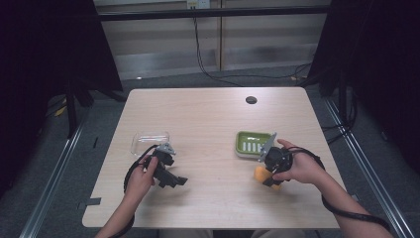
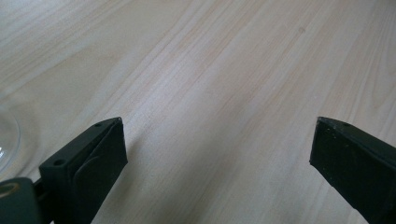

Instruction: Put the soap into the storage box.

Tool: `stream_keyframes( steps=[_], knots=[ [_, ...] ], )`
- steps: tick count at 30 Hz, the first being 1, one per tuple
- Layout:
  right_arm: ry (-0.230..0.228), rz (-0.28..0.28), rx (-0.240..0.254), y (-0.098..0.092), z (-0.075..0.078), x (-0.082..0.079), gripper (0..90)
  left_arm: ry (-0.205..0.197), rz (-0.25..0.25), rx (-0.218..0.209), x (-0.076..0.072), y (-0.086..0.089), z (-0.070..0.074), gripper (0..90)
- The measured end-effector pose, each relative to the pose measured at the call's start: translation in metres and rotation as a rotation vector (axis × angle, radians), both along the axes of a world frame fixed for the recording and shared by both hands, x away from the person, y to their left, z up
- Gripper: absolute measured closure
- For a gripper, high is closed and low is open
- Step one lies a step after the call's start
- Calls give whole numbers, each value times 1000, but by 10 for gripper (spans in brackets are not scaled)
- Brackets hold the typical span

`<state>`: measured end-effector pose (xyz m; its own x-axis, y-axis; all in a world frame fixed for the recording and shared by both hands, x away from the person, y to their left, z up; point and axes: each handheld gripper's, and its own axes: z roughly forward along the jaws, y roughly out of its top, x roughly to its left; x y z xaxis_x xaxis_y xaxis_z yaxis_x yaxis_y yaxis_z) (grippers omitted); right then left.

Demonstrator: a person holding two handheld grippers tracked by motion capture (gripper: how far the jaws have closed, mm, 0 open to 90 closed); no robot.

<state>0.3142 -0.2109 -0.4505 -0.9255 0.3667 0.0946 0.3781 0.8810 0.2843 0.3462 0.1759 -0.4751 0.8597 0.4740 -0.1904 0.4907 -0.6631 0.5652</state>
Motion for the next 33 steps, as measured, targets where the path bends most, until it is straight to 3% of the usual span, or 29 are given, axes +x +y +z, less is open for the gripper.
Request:
stream_keyframes(
  steps=[8,11,27,33],
  knots=[
    [-13,-61,30,-5,13,4,505,3,-4,0,0,0,0,35],
    [-14,-79,18,-6,17,5,505,4,-3,-1,0,0,0,35],
    [-55,-53,-24,-2,27,14,505,0,0,-3,0,0,0,35],
    [-45,-63,-26,0,29,17,504,1,-2,1,0,0,0,35]
  ],
)
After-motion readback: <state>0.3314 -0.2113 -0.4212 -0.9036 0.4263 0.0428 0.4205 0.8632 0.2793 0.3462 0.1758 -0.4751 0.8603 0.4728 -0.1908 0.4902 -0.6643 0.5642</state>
